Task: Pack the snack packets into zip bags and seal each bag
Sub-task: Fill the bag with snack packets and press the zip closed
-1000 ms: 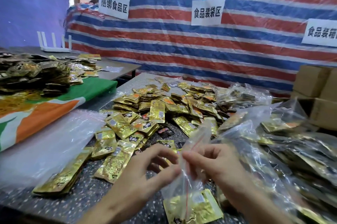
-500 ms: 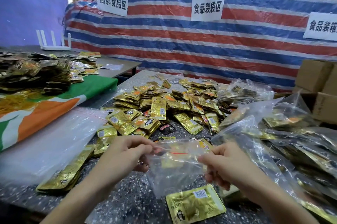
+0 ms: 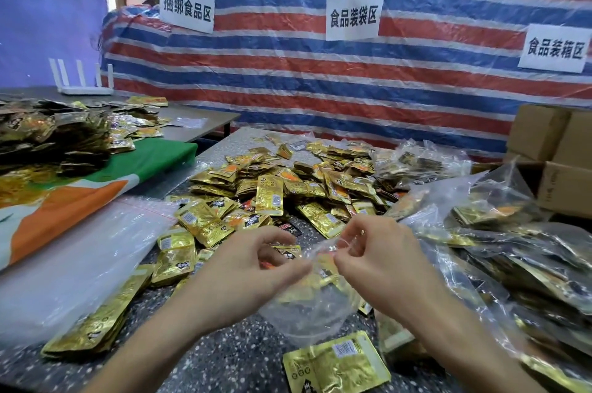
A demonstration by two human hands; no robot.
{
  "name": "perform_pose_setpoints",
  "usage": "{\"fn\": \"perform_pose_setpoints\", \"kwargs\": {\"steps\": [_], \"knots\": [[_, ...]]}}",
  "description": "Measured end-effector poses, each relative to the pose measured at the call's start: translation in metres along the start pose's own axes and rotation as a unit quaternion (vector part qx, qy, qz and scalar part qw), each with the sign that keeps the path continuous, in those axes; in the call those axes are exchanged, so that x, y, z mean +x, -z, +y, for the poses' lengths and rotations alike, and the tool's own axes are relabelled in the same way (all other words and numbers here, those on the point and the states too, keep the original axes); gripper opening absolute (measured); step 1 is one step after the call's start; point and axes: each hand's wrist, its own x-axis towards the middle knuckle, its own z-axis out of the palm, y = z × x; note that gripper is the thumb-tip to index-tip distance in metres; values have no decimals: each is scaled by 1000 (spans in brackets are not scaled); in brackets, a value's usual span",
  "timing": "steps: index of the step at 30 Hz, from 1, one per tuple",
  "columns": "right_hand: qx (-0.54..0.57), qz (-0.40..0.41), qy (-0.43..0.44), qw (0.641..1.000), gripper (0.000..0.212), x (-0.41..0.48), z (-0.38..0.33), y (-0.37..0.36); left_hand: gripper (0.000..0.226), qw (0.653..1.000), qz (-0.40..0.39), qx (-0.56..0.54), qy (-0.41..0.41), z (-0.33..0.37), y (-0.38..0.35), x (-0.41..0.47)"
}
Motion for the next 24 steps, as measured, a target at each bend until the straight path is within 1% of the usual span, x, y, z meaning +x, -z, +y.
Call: {"fn": "perform_pose_setpoints", "kwargs": {"steps": [2,3,5,6,7,8,9,10,11,12,13,14,15,16,17,18,19,21,22,23,24], "knots": [[-16,3,-20,1000,6,2,2,-3,53,996,-24,90,-4,0,3,-3],[-23,-2,-26,999,8,3,4,-5,54,991,-36,131,-16,-1,3,-3],[-22,-18,-33,999,9,6,8,-8,37,990,-22,135,-44,-2,4,-1],[-5,-24,-32,999,8,8,11,-9,30,993,4,105,-45,-5,6,4],[21,-28,-30,999,8,8,13,-10,29,997,30,60,-38,-11,10,10],[50,-30,-29,998,9,8,15,-10,27,999,37,1,-29,-14,16,15],[82,-31,-29,996,11,9,18,-10,20,998,8,-59,-24,-19,23,21],[112,-32,-34,993,14,9,20,-11,19,991,-45,-128,-20,-22,31,28],[145,-32,-44,988,16,8,22,-11,28,978,-84,-190,-12,-30,38,35],[178,-29,-56,982,16,7,25,-13,33,968,-82,-236,-6,-40,44,44],[204,-23,-64,977,17,7,29,-14,27,975,-31,-221,-4,-52,49,55],[219,-15,-65,973,20,6,31,-16,15,985,50,-163,-8,-66,54,68],[225,-8,-64,972,25,5,34,-17,18,989,134,-69,-10,-84,57,82],[229,-5,-61,972,31,4,36,-19,32,980,194,33,-1,-101,59,95],[235,-7,-58,970,35,3,37,-21,45,971,208,114,8,-115,62,104],[242,-10,-58,968,36,3,38,-23,56,962,196,190,16,-128,64,115],[252,-13,-60,966,36,4,38,-24,66,952,154,262,24,-140,66,124],[268,-15,-64,961,30,6,39,-25,82,914,47,403,32,-161,67,137],[272,-16,-64,960,27,7,40,-26,87,895,12,444,40,-168,67,141],[271,-18,-63,960,23,8,40,-26,90,886,1,462,48,-173,67,144],[271,-19,-63,960,20,9,40,-26,90,883,8,467,51,-176,67,147]]}}
